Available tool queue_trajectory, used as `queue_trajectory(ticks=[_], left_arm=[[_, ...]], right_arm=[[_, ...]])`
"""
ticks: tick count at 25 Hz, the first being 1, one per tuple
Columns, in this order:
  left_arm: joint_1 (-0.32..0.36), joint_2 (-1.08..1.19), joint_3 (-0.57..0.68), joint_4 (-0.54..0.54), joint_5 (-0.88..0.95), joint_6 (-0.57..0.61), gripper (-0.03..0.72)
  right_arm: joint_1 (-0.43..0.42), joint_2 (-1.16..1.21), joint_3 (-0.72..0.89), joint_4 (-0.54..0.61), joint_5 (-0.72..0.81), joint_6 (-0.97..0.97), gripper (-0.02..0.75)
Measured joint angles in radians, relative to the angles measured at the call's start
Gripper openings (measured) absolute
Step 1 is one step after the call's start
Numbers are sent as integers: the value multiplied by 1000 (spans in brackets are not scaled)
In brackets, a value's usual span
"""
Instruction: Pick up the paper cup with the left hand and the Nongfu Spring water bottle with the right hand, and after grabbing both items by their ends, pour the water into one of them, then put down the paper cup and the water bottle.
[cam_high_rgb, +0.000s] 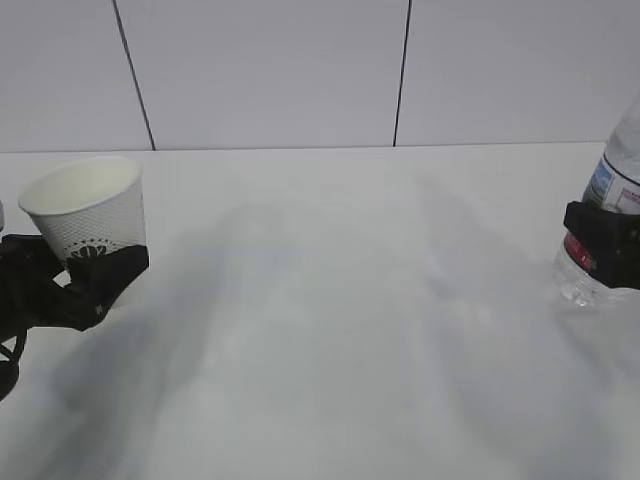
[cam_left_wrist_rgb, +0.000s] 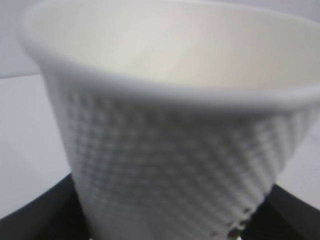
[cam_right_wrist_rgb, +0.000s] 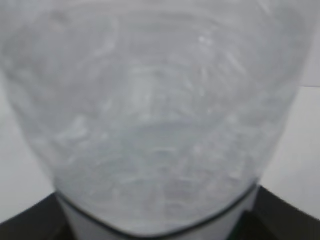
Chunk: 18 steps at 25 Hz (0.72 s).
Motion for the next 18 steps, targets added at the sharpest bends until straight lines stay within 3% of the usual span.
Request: queue_trajectory(ticks=[18], left_arm=[[0, -22, 18, 170, 0, 3, 572]], right_arm=[[0, -49, 27, -49, 15, 29, 456]])
